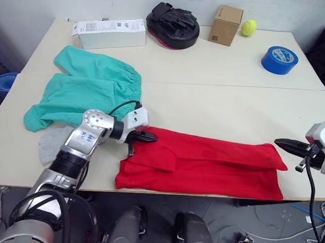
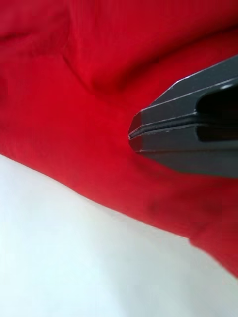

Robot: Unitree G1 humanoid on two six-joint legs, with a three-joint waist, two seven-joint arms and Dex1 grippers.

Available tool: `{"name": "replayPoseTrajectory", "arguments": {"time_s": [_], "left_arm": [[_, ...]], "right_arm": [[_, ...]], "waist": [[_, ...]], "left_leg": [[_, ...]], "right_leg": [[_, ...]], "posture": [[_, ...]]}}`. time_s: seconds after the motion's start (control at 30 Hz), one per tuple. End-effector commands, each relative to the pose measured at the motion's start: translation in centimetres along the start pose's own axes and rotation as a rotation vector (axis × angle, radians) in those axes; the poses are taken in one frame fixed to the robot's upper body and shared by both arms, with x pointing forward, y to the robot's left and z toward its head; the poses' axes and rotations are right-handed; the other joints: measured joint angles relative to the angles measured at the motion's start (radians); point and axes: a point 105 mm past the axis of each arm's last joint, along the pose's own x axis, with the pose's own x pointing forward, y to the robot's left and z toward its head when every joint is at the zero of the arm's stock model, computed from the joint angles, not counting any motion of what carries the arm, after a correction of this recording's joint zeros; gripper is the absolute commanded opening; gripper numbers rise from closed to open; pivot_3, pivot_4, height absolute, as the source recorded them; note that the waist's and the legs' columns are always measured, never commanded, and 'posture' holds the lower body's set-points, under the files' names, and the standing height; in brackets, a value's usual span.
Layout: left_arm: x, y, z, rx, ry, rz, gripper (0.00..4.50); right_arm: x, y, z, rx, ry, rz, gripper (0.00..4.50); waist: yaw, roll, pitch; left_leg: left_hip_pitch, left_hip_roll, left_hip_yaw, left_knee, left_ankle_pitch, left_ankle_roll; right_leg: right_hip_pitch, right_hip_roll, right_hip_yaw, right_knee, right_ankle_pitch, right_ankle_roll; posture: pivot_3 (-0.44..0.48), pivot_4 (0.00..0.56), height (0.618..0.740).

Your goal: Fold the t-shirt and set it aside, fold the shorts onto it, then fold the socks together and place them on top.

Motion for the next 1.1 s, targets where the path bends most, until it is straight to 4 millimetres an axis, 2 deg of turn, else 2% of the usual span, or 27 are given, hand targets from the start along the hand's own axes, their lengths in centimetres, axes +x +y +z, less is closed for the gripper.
{"name": "replayPoseTrajectory", "arguments": {"time_s": [0.03,0.1,0.17,0.4,0.43,0.47,0.6,0.8,0.9,1.1], "left_arm": [[-2.1,-1.6,2.6,0.048,-0.073,-0.066,0.85],[-3.1,-2.6,3.4,0.054,-0.090,-0.104,1.57],[-3.7,-3.1,4.1,0.056,-0.104,-0.119,2.08],[-3.8,-3.4,4.8,0.060,-0.112,-0.074,4.28],[-3.8,-3.4,4.7,0.060,-0.113,-0.068,4.50],[-3.7,-3.4,4.8,0.060,-0.115,-0.061,4.50],[-3.6,-3.6,4.8,0.059,-0.122,-0.050,4.50],[-3.7,-3.8,5.0,0.061,-0.135,-0.047,4.50],[-3.7,-3.7,5.2,0.065,-0.140,-0.044,4.50],[-3.6,-3.5,5.4,0.079,-0.143,-0.035,4.50]], "right_arm": [[0.1,-0.7,1.1,-0.057,0.036,0.032,0.36],[0.7,-1.0,1.0,-0.070,0.066,0.061,0.99],[1.2,-1.2,0.7,-0.093,0.104,0.101,1.56],[3.0,-1.8,0.0,-0.142,0.212,0.208,3.93],[3.4,-2.1,-0.2,-0.147,0.231,0.206,4.27],[3.8,-2.3,-0.5,-0.149,0.251,0.202,4.49],[4.2,-2.3,-1.4,-0.137,0.326,0.262,4.49],[4.5,-2.2,-1.1,-0.136,0.315,0.305,4.49],[4.9,-2.3,-1.3,-0.139,0.329,0.302,3.90],[6.1,-2.4,-2.2,-0.138,0.360,0.288,1.88]], "waist": [[-0.006,0.000,0.000],[-0.012,0.001,0.000],[-0.014,0.001,0.000],[-0.014,0.002,0.001],[-0.014,0.002,0.001],[-0.015,0.002,0.001],[-0.014,0.002,0.001],[-0.015,0.002,0.001],[-0.016,0.002,0.001],[-0.019,0.002,0.001]], "left_leg": [[0.000,0.000,0.000,0.000,0.000,0.000],[0.000,0.000,0.000,0.000,0.000,0.000],[0.000,0.000,0.000,0.000,0.000,0.000],[0.000,0.000,0.001,0.000,0.000,0.000],[0.000,0.000,0.001,0.000,0.000,0.000],[0.000,0.000,0.001,0.000,0.000,0.000],[0.000,0.000,0.001,0.000,0.001,-0.001],[0.000,0.000,0.001,0.001,0.001,-0.001],[0.000,0.000,0.001,0.001,0.001,-0.001],[0.000,0.000,0.001,0.001,0.001,-0.002]], "right_leg": [[0.000,0.000,0.000,0.000,0.000,0.000],[0.000,0.000,0.000,0.000,0.000,0.000],[0.000,0.000,0.000,0.000,0.000,0.000],[-0.001,0.000,0.001,0.000,0.000,0.000],[-0.001,0.000,0.000,0.000,0.000,0.000],[-0.001,0.000,0.001,0.000,0.000,0.000],[-0.002,0.000,0.001,0.001,0.000,0.000],[-0.001,0.000,0.001,0.001,0.000,0.000],[-0.002,0.000,0.001,0.001,0.000,0.000],[-0.002,0.001,0.001,0.001,0.000,0.000]], "posture": [[0.000,0.150,0.740],[0.000,0.150,0.740],[0.000,0.150,0.740],[0.000,0.150,0.740],[0.000,0.150,0.740],[0.000,0.150,0.740],[0.000,0.150,0.740],[0.000,0.150,0.740],[0.000,0.150,0.740],[0.000,0.150,0.740]]}}
